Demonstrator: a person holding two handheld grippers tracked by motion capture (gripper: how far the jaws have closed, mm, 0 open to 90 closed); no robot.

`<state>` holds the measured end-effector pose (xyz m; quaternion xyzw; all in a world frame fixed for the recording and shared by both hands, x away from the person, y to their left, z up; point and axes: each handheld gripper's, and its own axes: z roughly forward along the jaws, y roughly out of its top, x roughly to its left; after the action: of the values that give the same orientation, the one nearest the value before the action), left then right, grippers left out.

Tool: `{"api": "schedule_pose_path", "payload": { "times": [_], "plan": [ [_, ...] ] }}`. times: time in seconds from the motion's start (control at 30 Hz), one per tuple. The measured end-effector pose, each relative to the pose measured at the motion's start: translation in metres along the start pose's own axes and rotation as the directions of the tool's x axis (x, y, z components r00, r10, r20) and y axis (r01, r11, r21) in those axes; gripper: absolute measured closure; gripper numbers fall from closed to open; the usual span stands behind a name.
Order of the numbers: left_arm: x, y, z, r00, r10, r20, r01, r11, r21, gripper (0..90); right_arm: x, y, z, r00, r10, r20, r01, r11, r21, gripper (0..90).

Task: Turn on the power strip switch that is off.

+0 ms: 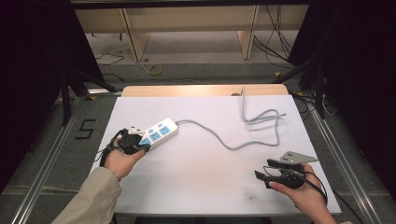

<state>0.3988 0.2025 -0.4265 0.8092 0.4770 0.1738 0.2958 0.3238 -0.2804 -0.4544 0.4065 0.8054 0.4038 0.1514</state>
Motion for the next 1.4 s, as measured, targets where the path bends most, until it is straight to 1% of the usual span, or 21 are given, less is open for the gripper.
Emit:
{"api": "schedule_pose_path", "payload": {
  "times": [0.33, 0.43, 0.83, 1.2, 1.4],
  "plan": [
    [0.003, 0.005, 0.003, 1.0000, -0.005, -0.008, 0.005, 1.0000, -0.001, 89.9, 0.000, 0.000, 0.000, 1.0000, 0.001, 0.001, -0.001, 1.000, -0.002, 31.1],
    [0.004, 0.009, 0.003, 0.9999, -0.005, -0.016, 0.005, 1.0000, -0.004, 89.9, 0.000, 0.000, 0.000, 1.0000, 0.002, 0.001, -0.002, 1.000, -0.003, 31.1],
    [0.006, 0.019, 0.007, 0.9997, 0.000, -0.025, 0.000, 1.0000, -0.006, 89.8, 0.000, 0.000, 0.000, 1.0000, 0.001, 0.001, -0.001, 1.000, -0.001, 31.1],
    [0.010, 0.031, 0.014, 0.9991, -0.022, -0.035, 0.021, 0.9996, -0.020, 89.8, 0.000, 0.000, 0.001, 1.0000, -0.002, 0.000, 0.002, 1.000, -0.001, 31.1],
    [0.012, 0.035, 0.018, 0.9988, -0.021, -0.044, 0.020, 0.9996, -0.018, 89.8, 0.000, 0.000, 0.001, 1.0000, -0.003, -0.001, 0.003, 1.000, -0.001, 31.1]
  ]
}}
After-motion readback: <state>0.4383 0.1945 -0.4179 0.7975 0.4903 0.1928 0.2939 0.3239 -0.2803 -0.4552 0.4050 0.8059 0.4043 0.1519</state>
